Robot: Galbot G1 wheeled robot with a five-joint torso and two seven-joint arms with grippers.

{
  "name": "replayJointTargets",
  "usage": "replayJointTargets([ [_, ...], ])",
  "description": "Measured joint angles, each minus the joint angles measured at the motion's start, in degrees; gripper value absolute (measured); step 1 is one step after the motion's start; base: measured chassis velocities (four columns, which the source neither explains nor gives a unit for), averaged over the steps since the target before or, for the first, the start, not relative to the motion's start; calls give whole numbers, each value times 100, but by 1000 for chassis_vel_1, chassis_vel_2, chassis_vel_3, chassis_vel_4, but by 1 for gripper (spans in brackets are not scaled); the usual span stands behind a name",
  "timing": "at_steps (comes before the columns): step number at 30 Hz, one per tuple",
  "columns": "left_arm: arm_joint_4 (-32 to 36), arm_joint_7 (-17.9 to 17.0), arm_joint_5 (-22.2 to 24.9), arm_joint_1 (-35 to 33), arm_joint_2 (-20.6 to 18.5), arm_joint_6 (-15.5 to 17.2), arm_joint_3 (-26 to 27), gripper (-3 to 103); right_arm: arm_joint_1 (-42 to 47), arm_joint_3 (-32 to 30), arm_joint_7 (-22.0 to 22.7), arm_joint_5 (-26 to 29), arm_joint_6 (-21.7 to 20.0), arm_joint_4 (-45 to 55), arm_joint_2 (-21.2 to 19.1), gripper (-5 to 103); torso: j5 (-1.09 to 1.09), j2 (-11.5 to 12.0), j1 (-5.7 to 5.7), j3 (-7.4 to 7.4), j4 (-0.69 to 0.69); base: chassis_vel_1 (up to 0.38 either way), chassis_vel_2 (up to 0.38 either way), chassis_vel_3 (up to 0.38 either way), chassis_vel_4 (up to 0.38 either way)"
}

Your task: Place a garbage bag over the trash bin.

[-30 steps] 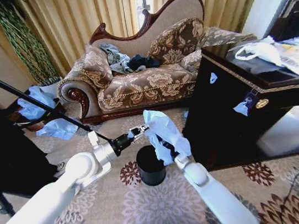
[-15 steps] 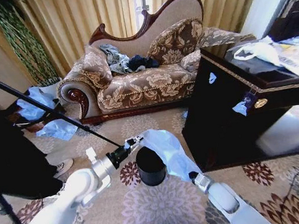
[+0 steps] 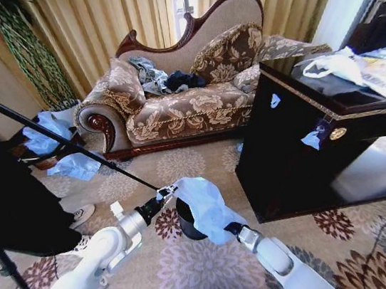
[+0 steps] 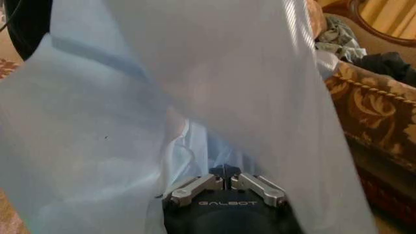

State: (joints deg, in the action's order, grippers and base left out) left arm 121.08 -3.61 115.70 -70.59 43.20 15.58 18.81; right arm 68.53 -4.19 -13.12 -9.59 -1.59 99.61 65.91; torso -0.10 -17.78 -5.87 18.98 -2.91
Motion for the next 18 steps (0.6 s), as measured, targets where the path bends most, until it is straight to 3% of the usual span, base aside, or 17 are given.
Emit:
replayJointTargets([
  [10, -714, 72, 14, 142, 248, 110, -158, 0, -589, 463, -53, 14, -182, -419, 7, 0, 1, 0, 0, 0, 0, 0, 0, 0, 0],
  [18, -1863, 193, -495, 485, 791, 181, -307, 0, -1162, 1021, -54, 91, -474, -523, -24, 0, 0, 0, 0, 1, -1, 0, 0, 0, 0],
])
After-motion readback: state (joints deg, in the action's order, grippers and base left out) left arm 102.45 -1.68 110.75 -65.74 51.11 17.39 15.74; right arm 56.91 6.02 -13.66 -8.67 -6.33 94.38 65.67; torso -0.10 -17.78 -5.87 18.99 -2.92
